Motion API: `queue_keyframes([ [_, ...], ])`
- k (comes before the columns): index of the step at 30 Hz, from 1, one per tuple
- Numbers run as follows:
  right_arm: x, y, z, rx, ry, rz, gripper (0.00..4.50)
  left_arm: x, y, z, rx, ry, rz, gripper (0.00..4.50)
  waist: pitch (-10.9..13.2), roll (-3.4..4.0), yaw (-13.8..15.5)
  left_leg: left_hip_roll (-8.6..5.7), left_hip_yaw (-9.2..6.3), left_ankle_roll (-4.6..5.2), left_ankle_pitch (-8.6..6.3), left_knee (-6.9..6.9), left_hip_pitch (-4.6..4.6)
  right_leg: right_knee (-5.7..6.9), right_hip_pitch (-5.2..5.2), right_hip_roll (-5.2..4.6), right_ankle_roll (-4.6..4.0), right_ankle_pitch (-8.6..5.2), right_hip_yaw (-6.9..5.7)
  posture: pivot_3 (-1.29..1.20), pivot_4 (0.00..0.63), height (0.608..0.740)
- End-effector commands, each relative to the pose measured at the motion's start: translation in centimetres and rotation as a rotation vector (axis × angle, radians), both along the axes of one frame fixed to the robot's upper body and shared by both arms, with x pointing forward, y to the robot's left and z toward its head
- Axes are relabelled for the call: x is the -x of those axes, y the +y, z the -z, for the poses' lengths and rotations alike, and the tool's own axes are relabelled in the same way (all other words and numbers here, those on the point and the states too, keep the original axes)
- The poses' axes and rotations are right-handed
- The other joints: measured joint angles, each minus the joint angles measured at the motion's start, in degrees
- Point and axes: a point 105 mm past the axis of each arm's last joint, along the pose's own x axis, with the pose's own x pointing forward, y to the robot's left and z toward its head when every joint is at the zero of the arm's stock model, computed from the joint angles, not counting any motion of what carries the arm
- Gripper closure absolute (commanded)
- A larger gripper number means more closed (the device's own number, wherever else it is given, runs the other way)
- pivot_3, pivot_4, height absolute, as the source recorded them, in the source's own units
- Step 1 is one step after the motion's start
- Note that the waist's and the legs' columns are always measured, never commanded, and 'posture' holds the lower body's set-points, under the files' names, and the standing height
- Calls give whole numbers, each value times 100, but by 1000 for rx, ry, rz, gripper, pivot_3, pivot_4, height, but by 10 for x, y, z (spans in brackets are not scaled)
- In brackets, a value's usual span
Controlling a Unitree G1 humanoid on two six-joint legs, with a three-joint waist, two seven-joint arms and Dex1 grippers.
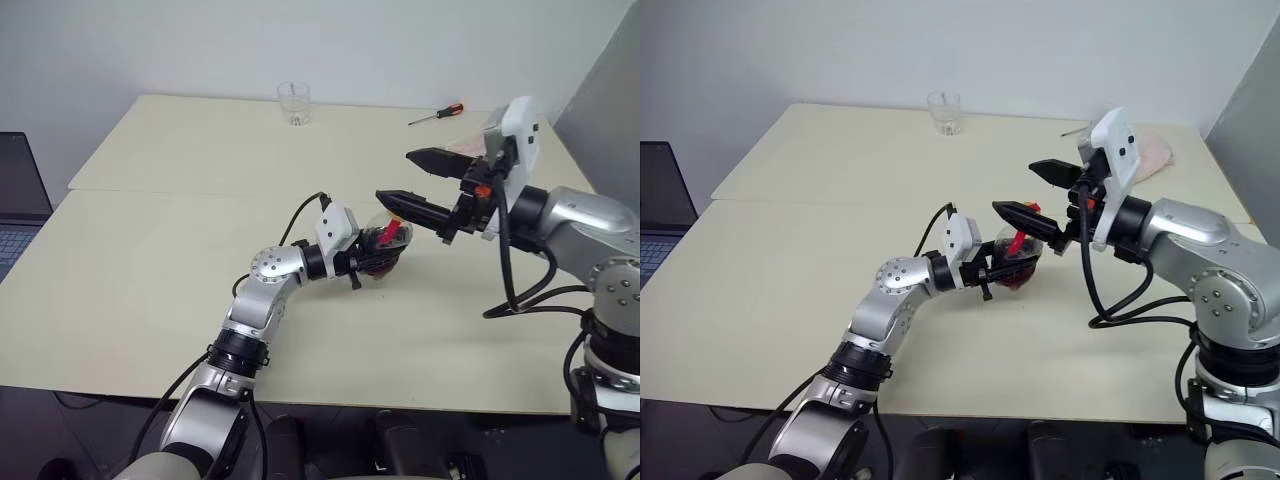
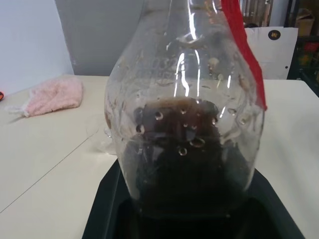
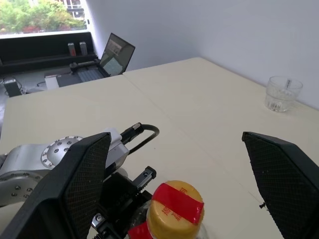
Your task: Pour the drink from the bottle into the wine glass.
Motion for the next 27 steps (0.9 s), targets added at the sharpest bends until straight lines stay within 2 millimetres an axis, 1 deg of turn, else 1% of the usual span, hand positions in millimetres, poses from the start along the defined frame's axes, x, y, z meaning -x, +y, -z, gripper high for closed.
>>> queue_keyframes([
  [1,-2,6,-5,-61,-27,62,0,4,-5,-19,61,-56,19,3204,0,0,0,0,0,0,0,0,0,0,0,0,0,0,0,0,150,740],
  [8,-15,5,-3,-131,-12,149,0,5,-6,-23,86,-61,25,3204,0,0,-3,0,1,0,0,-1,-1,0,0,0,-4,2,-1,0,150,740],
  [14,-21,4,2,-138,9,179,0,6,-5,-24,93,-62,24,3204,0,0,-4,0,1,0,0,-2,-1,0,0,1,-4,2,-2,0,150,740],
  [16,-24,2,6,-134,20,190,0,6,-5,-24,94,-61,23,3204,0,0,-4,0,2,0,0,-2,-1,0,-1,1,-4,2,-2,0,150,740],
  [20,-29,-9,13,-128,35,234,0,5,-5,-24,94,-61,21,3205,0,0,-4,0,2,0,0,-2,-1,-1,0,1,-4,2,-2,0,150,740],
  [27,-28,-20,11,-128,27,250,0,4,-5,-24,93,-61,20,3205,0,0,-5,0,2,0,0,-2,-1,0,0,2,-3,2,-2,0,150,740],
])
